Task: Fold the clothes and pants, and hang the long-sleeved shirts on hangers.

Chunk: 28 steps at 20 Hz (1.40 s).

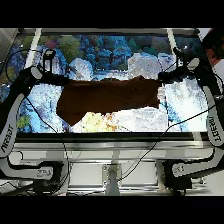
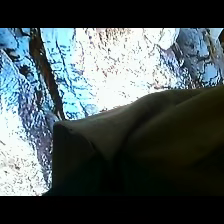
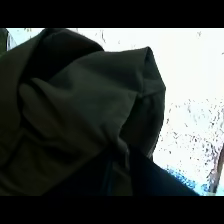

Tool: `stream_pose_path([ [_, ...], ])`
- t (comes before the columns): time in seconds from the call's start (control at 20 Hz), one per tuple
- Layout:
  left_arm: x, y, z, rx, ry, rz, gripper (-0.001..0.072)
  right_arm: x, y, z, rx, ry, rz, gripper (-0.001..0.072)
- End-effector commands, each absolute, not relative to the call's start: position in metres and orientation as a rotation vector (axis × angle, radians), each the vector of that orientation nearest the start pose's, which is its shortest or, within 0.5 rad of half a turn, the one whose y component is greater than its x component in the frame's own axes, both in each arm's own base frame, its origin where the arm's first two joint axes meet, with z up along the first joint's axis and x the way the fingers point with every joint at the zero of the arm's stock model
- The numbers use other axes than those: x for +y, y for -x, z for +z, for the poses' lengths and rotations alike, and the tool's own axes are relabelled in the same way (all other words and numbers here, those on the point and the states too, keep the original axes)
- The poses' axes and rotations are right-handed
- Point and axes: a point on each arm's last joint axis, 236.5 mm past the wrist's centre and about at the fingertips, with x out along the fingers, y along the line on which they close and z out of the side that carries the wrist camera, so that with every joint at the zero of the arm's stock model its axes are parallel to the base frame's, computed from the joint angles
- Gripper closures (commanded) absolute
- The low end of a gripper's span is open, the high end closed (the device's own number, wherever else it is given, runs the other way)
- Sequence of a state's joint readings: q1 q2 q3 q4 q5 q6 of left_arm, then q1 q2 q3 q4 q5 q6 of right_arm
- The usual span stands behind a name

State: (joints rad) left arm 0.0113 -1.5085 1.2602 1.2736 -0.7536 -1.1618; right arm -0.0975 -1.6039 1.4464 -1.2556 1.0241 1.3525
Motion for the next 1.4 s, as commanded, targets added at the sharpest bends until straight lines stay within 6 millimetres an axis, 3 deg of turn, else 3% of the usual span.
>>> stream_pose_path([
  [0.0,-0.035,-0.498,0.001,0.936,-0.069,-0.246,-0.0003,0.008,-0.506,-0.004,1.081,-0.200,0.130,0.0282],
  [0.05,-0.031,-0.493,0.004,0.952,-0.045,-0.232,0.0003,0.005,-0.505,-0.001,1.074,-0.188,0.124,0.0223],
  [0.15,-0.011,-0.476,0.011,1.006,-0.020,-0.181,0.0008,-0.003,-0.504,0.011,1.058,-0.175,0.110,0.0224],
  [0.25,0.023,-0.454,0.023,1.061,0.018,-0.087,0.0036,-0.022,-0.501,0.028,1.038,-0.170,0.079,0.0228],
  [0.4,0.068,-0.402,0.030,1.187,0.108,-0.004,0.0065,-0.061,-0.486,0.056,1.014,-0.187,0.012,0.0230],
  [0.5,0.082,-0.354,0.008,1.315,0.194,0.035,0.0064,-0.084,-0.470,0.069,1.018,-0.212,-0.030,0.0231],
  [0.55,0.077,-0.333,-0.009,1.357,0.258,0.034,0.0065,-0.094,-0.463,0.072,1.026,-0.222,-0.049,0.0231],
  [0.6,0.060,-0.316,-0.027,1.372,0.347,0.002,0.0065,-0.105,-0.455,0.073,1.037,-0.235,-0.069,0.0231],
  [0.7,0.010,-0.291,-0.056,1.366,0.493,-0.136,0.0064,-0.121,-0.443,0.072,1.062,-0.262,-0.100,0.0231],
  [0.8,-0.034,-0.280,-0.073,1.323,0.643,-0.233,0.0065,-0.132,-0.434,0.069,1.083,-0.284,-0.121,0.0231],
  [0.85,-0.044,-0.278,-0.081,1.306,0.691,-0.240,0.0065,-0.136,-0.430,0.068,1.093,-0.294,-0.127,0.0232],
  [1.0,-0.058,-0.273,-0.098,1.298,0.644,-0.256,0.0071,-0.136,-0.424,0.066,1.117,-0.301,-0.126,0.0231],
  [1.1,-0.066,-0.281,-0.100,1.274,0.593,-0.264,0.0194,-0.134,-0.425,0.067,1.113,-0.309,-0.119,0.0232],
  [1.25,-0.077,-0.289,-0.106,1.254,0.535,-0.264,0.0249,-0.129,-0.425,0.067,1.117,-0.328,-0.108,0.0232],
  [1.35,-0.081,-0.288,-0.114,1.273,0.525,-0.265,0.0365,-0.127,-0.421,0.065,1.133,-0.331,-0.103,0.0232],
])
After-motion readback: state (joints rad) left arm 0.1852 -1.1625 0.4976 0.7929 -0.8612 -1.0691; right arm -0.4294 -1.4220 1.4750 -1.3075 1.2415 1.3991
